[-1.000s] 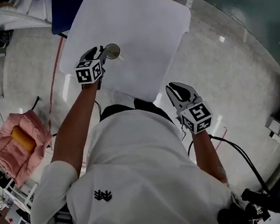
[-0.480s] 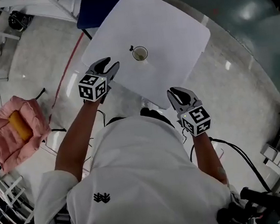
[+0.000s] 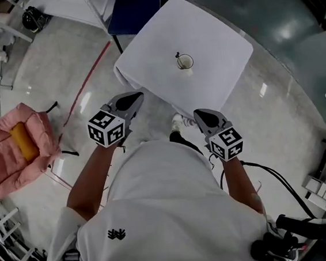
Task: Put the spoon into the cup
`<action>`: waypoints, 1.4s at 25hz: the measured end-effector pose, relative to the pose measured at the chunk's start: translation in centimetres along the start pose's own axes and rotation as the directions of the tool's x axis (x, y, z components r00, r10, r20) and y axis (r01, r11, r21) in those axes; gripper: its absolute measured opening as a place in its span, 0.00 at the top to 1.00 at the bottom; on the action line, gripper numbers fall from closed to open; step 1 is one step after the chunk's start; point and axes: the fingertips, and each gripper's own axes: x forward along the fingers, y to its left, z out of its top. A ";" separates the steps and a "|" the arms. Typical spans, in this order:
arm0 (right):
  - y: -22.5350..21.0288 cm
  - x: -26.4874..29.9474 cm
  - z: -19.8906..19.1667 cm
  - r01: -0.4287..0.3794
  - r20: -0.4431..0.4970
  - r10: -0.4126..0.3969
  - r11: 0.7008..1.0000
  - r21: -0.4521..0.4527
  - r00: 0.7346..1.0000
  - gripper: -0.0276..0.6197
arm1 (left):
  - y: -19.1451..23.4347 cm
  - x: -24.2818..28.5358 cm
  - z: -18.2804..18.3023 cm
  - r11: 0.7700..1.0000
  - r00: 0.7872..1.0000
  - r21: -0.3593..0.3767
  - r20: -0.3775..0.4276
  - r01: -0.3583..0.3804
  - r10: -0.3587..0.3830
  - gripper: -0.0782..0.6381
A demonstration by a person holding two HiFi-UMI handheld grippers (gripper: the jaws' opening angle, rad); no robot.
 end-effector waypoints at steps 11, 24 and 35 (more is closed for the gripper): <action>12.0 -0.2 -2.5 0.022 0.003 -0.022 1.000 -0.014 1.000 0.94 | -6.8 -11.0 -4.2 0.982 0.987 0.096 -0.033 0.162 -0.160 0.88; 21.5 0.0 -6.2 0.033 -0.023 -0.034 0.998 -0.052 0.999 0.94 | -9.2 -18.5 -9.6 0.972 0.975 0.084 -0.045 0.220 -0.217 0.88; 23.0 -1.4 -5.7 0.017 -0.016 -0.019 0.995 -0.096 1.000 0.95 | -10.6 -18.4 -9.9 0.972 0.976 0.090 -0.048 0.218 -0.214 0.88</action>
